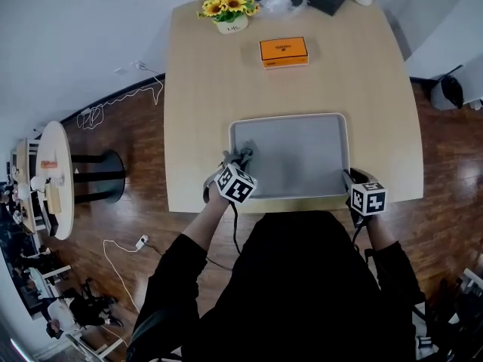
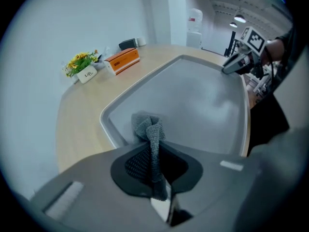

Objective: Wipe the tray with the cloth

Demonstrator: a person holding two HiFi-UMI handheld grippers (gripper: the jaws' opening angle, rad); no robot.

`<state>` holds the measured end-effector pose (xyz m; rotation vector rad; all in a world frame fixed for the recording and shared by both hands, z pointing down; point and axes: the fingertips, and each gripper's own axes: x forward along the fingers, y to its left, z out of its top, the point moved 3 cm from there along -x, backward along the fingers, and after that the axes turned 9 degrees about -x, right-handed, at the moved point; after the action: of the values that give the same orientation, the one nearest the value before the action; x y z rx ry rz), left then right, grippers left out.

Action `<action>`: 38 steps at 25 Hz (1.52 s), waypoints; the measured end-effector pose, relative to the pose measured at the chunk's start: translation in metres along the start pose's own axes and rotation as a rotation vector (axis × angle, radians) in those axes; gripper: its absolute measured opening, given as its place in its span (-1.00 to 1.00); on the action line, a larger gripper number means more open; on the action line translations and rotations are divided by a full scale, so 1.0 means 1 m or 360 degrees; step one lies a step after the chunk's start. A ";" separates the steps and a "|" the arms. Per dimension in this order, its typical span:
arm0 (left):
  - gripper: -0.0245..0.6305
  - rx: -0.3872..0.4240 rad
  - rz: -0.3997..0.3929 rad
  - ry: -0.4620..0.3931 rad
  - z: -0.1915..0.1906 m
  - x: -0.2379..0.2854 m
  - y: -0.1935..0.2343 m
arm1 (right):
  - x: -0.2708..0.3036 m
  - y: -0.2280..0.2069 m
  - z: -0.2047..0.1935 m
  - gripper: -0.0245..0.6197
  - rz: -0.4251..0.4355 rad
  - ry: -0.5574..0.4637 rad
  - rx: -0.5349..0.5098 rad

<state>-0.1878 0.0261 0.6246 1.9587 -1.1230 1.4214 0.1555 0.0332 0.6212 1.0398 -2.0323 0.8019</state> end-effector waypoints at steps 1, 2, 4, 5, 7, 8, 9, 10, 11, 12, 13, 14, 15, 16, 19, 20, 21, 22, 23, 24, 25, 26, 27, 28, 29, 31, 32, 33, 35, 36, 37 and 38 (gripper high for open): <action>-0.92 0.0052 0.0024 0.0014 0.003 0.001 -0.004 | 0.000 0.000 0.000 -0.66 -0.0004 -0.0005 0.0006; -0.92 0.0113 0.0028 0.0019 0.010 0.002 -0.013 | 0.000 0.001 0.000 -0.66 -0.0008 -0.0012 0.0014; -0.92 0.0200 -0.0058 -0.0015 0.033 0.007 -0.045 | 0.000 0.001 0.000 -0.66 -0.0016 -0.0029 0.0030; -0.92 0.0229 -0.0132 -0.0043 0.048 0.010 -0.065 | 0.000 0.001 0.000 -0.67 -0.0019 -0.0039 0.0038; -0.91 0.0303 -0.0279 -0.0098 0.083 0.019 -0.111 | 0.001 0.001 0.001 -0.67 -0.0014 -0.0054 0.0053; -0.91 0.0355 -0.0342 -0.0119 0.100 0.023 -0.134 | 0.001 0.002 0.001 -0.67 -0.0009 -0.0058 0.0059; -0.91 0.0416 -0.0399 -0.0133 0.116 0.027 -0.157 | 0.001 0.002 0.001 -0.67 -0.0002 -0.0059 0.0064; -0.91 0.0483 -0.0450 -0.0144 0.131 0.029 -0.179 | 0.001 0.003 0.001 -0.67 0.0003 -0.0056 0.0066; -0.91 0.0552 -0.0496 -0.0154 0.145 0.031 -0.198 | 0.001 0.003 0.001 -0.67 0.0007 -0.0053 0.0066; -0.91 0.0619 -0.0534 -0.0163 0.158 0.031 -0.216 | 0.002 0.004 0.001 -0.67 0.0011 -0.0050 0.0064; -0.91 0.0679 -0.0560 -0.0170 0.168 0.032 -0.230 | 0.002 0.004 0.002 -0.67 0.0014 -0.0051 0.0061; -0.91 0.0728 -0.0572 -0.0175 0.176 0.034 -0.240 | 0.002 0.004 0.002 -0.66 0.0018 -0.0054 0.0057; -0.91 0.0759 -0.0574 -0.0178 0.180 0.035 -0.248 | 0.002 0.004 0.003 -0.66 0.0024 -0.0059 0.0055; -0.92 0.0773 -0.0577 -0.0180 0.183 0.036 -0.252 | 0.001 0.003 0.002 -0.66 0.0030 -0.0063 0.0055; -0.91 0.0744 -0.0610 -0.0166 0.171 0.033 -0.248 | -0.002 -0.001 -0.001 -0.66 0.0041 -0.0056 0.0053; -0.91 0.0733 -0.0606 -0.0159 0.161 0.031 -0.240 | -0.003 -0.002 -0.002 -0.66 0.0043 -0.0052 0.0051; -0.91 0.0722 -0.0583 -0.0154 0.150 0.029 -0.229 | -0.003 -0.004 -0.003 -0.66 0.0045 -0.0049 0.0049; -0.91 0.0706 -0.0546 -0.0149 0.136 0.027 -0.214 | -0.003 -0.005 -0.003 -0.66 0.0048 -0.0045 0.0046; -0.91 0.0680 -0.0497 -0.0143 0.120 0.024 -0.197 | -0.003 -0.006 -0.003 -0.66 0.0051 -0.0041 0.0042; -0.91 0.0639 -0.0444 -0.0132 0.103 0.020 -0.177 | -0.003 -0.006 -0.003 -0.66 0.0053 -0.0037 0.0039; -0.91 0.0584 -0.0389 -0.0117 0.085 0.016 -0.156 | -0.002 -0.007 -0.003 -0.66 0.0053 -0.0031 0.0037; -0.91 0.0514 -0.0337 -0.0101 0.066 0.012 -0.134 | -0.002 -0.007 -0.003 -0.66 0.0051 -0.0025 0.0034; -0.91 0.0435 -0.0290 -0.0087 0.046 0.007 -0.113 | -0.002 -0.007 -0.003 -0.66 0.0047 -0.0017 0.0030; -0.91 0.0351 -0.0249 -0.0074 0.027 0.002 -0.093 | -0.002 -0.007 -0.003 -0.66 0.0043 -0.0008 0.0023; -0.91 0.0268 -0.0214 -0.0060 0.008 -0.003 -0.074 | -0.002 -0.006 -0.003 -0.66 0.0039 0.0001 0.0016; -0.91 0.0117 -0.0168 -0.0032 -0.022 -0.013 -0.046 | -0.001 -0.004 -0.002 -0.66 0.0037 0.0021 0.0002; -0.91 0.0055 -0.0160 -0.0025 -0.032 -0.016 -0.038 | 0.000 -0.003 -0.001 -0.65 0.0037 0.0030 -0.0003; -0.91 0.0014 -0.0155 -0.0023 -0.039 -0.019 -0.034 | 0.001 -0.003 0.000 -0.66 0.0037 0.0038 -0.0006; -0.91 0.0031 -0.0113 -0.0012 -0.041 -0.019 -0.037 | 0.001 -0.002 0.000 -0.66 0.0034 0.0048 -0.0006; -0.91 0.0087 -0.0088 -0.0001 -0.037 -0.018 -0.043 | 0.001 -0.002 0.000 -0.65 0.0031 0.0049 -0.0003; -0.92 0.0156 -0.0085 0.0002 -0.030 -0.016 -0.052 | 0.001 -0.001 0.000 -0.66 0.0028 0.0045 0.0003; -0.92 0.0222 -0.0114 -0.0009 -0.020 -0.013 -0.066 | 0.001 -0.001 0.000 -0.66 0.0023 0.0038 0.0011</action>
<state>-0.1461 0.0825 0.6253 2.0777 -0.9688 1.4930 0.1559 0.0318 0.6222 1.0156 -2.0205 0.8253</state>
